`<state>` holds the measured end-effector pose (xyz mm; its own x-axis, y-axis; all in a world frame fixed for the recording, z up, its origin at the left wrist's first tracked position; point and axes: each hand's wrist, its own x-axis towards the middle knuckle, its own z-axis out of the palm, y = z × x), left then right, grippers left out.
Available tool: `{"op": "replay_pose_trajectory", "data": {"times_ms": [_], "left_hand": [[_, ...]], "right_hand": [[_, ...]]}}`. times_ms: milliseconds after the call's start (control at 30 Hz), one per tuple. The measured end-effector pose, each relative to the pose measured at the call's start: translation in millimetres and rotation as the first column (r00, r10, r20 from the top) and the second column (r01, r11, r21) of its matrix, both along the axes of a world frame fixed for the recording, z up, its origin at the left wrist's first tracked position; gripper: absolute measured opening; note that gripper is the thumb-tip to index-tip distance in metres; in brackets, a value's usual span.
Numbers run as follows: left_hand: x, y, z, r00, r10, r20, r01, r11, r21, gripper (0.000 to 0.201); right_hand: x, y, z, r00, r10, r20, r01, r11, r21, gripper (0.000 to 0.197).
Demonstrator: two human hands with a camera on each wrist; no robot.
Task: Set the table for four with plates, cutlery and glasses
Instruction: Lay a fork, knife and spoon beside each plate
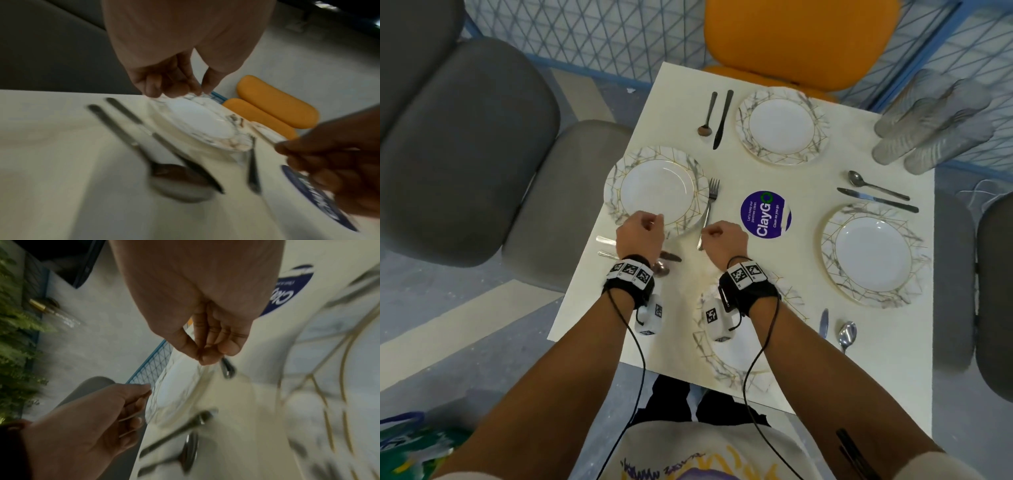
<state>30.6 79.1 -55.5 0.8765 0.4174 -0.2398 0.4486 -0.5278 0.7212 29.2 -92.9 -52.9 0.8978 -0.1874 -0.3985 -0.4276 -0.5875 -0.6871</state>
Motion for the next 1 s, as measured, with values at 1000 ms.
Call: {"op": "replay_pose_trajectory", "data": {"times_ms": [1000], "left_hand": [[29,-99,-23,0.812,-0.538,-0.225,0.583,0.74,0.336,0.019]], "right_hand": [[147,-45,-40,0.999,0.045,0.017,-0.042,0.991,-0.13,0.009]]}}
